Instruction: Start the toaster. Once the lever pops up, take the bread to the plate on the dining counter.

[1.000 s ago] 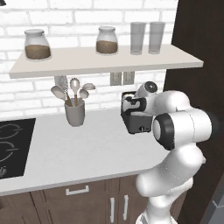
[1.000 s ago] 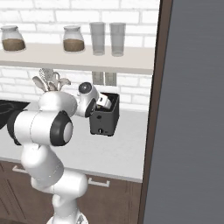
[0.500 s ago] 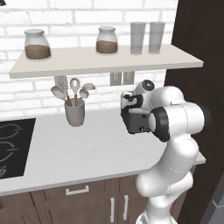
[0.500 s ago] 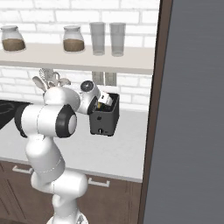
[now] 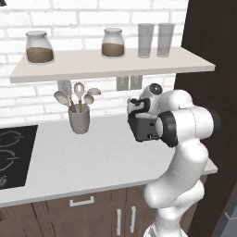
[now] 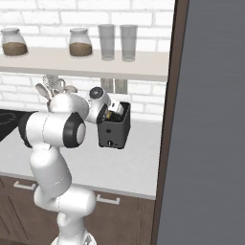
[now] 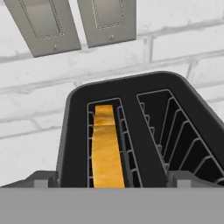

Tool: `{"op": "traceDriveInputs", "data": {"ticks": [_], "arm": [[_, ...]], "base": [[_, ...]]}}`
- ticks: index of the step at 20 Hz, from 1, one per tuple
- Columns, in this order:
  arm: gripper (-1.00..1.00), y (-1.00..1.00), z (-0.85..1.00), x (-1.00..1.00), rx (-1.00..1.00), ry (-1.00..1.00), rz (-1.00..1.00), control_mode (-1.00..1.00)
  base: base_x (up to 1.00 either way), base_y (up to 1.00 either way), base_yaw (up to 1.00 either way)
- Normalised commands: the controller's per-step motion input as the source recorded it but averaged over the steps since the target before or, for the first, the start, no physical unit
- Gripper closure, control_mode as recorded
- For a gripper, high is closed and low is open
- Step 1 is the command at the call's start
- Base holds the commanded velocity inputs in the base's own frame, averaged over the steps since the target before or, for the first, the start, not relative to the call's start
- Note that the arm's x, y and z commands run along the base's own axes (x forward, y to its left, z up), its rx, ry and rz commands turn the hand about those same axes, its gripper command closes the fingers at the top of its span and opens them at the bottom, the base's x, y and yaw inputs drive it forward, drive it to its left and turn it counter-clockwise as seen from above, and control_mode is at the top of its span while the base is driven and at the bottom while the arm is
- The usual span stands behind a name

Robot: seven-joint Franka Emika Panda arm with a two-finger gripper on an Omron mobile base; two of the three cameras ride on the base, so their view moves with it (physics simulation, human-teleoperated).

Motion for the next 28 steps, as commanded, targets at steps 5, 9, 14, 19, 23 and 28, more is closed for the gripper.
{"op": "traceDriveInputs", "data": {"ticks": [5, 9, 14, 19, 23, 28], "arm": [[1.0, 0.0, -0.08, 0.0, 0.0, -0.02, 0.0, -1.0], [1.0, 0.0, -0.01, 0.0, 0.0, -0.07, 0.0, -1.0], [1.0, 0.0, 0.0, 0.0, 0.0, -0.1, 0.0, -1.0], [1.0, 0.0, 0.09, -0.03, 0.0, -0.1, 0.0, -1.0], [1.0, 0.0, 0.57, -0.18, 0.0, -0.16, 0.0, -1.0], [1.0, 0.0, 0.73, -0.12, 0.0, -0.14, 0.0, -1.0]], "base": [[0.0, 0.0, 0.0], [0.0, 0.0, 0.0], [0.0, 0.0, 0.0], [0.0, 0.0, 0.0], [0.0, 0.0, 0.0], [0.0, 0.0, 0.0]]}}
